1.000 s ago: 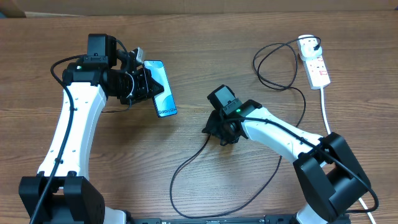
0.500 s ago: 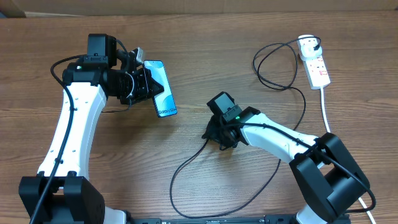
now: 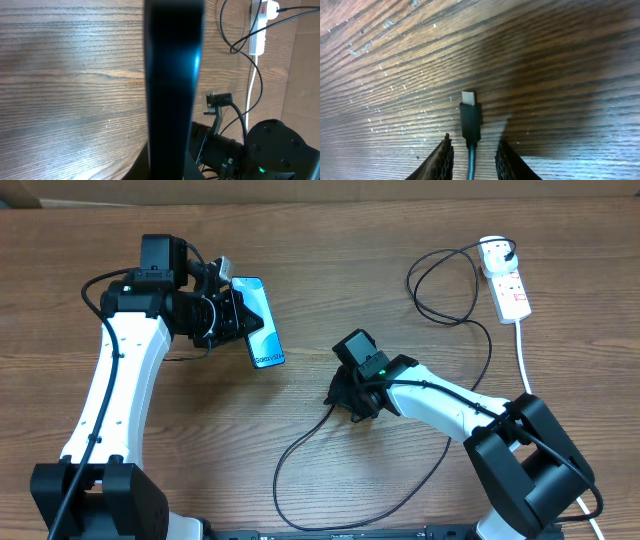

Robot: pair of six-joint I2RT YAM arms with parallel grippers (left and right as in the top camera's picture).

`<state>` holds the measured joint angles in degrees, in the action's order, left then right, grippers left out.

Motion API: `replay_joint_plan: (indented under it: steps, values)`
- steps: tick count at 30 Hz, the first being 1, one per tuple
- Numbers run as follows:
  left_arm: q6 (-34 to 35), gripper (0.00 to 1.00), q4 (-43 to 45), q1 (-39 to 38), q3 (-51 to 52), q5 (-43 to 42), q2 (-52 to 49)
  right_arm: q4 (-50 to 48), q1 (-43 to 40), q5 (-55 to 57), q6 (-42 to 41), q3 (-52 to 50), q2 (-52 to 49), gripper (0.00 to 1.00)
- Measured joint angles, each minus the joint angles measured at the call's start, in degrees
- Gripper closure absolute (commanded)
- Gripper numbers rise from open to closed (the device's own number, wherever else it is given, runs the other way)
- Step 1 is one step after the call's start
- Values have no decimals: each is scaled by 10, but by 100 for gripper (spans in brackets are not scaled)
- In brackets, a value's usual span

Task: Plug charger to phone and switch on socket
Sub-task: 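Lower the right gripper around the cable's USB-C plug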

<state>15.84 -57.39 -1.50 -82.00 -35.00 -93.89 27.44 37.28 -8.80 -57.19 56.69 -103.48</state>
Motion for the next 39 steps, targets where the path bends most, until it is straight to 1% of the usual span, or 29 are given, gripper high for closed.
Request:
replay_joint_plan:
  steps: [5,7,12,15,19,21,28,35,37,39]
  values:
    - [0,95,0,0,0,0,0,-5,0,-4,-7,0,-2,76]
    - [0,96,0,0,0,0,0,-5,0,-4,-9,0,-2,80]
    - [0,96,0,0,0,0,0,-4,0,-4,-11,0,-3,82]
    - [0,96,0,0,0,0,0,-4,0,-4,-11,0,-4,87]
    - [0,96,0,0,0,0,0,-5,0,-4,-12,0,-6,89]
    - [0,96,0,0,0,0,0,-5,0,-4,-12,0,-6,96]
    - [0,96,0,0,0,0,0,-9,0,-9,-9,0,-9,96]
    - [0,95,1,0,0,-5,0,0,0,-28,31,4,-9,96]
    - [0,96,6,0,0,-17,0,3,0,-35,38,4,-5,96]
    - [0,96,36,1,0,-57,0,6,0,-47,53,4,18,96]
